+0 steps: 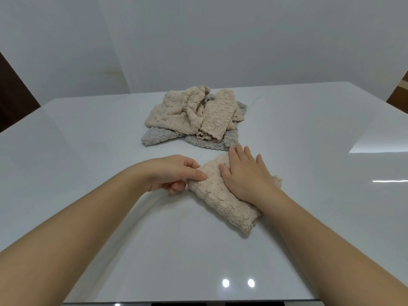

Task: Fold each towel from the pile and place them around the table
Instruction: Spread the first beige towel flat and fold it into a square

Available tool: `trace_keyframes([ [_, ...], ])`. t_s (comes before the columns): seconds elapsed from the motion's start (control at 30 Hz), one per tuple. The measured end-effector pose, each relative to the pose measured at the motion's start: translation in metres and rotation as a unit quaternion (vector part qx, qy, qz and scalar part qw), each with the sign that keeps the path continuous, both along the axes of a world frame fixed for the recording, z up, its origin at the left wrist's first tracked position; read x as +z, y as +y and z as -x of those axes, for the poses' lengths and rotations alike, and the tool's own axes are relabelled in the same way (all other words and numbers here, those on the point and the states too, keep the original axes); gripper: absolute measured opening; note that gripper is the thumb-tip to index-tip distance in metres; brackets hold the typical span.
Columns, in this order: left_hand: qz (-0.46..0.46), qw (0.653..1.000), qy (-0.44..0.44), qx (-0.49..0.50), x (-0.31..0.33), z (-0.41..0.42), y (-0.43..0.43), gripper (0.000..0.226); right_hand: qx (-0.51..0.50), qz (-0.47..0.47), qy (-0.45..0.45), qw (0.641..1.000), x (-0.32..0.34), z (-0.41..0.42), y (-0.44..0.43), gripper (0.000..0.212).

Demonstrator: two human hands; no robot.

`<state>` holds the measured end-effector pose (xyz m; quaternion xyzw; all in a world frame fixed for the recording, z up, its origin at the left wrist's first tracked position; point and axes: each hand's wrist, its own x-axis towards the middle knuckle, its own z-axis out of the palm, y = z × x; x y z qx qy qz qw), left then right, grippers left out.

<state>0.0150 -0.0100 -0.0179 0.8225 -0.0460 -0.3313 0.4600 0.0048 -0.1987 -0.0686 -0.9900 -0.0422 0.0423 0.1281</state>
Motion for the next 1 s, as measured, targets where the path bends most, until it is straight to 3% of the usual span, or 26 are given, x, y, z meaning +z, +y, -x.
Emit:
trace_keyframes([
  [0.1, -0.016, 0.999, -0.033, -0.002, 0.001, -0.002, 0.002, 0.017, 0.002, -0.002, 0.000, 1.000, 0.000, 0.001, 0.000, 0.066],
  [0.2, -0.023, 1.000, 0.003, -0.020, -0.002, -0.002, 0.004, 0.019, 0.004, -0.005, -0.001, 1.000, -0.001, 0.000, 0.000, 0.067],
  [0.37, 0.015, 0.999, -0.017, -0.032, -0.002, -0.004, -0.002, 0.028, 0.002, -0.004, -0.006, 1.000, 0.000, 0.000, 0.000, 0.067],
  [0.57, 0.054, 0.993, 0.059, -0.091, 0.004, -0.007, 0.008, 0.019, 0.005, -0.001, -0.009, 1.000, -0.001, 0.000, 0.000, 0.067],
  [0.8, 0.066, 0.996, 0.028, -0.060, -0.009, -0.006, 0.017, 0.030, 0.006, -0.002, -0.010, 1.000, -0.002, 0.001, 0.000, 0.067],
  [1.0, 0.042, 0.994, 0.016, -0.099, -0.006, -0.002, 0.021, 0.031, 0.007, 0.000, -0.015, 1.000, -0.002, 0.002, 0.001, 0.066],
])
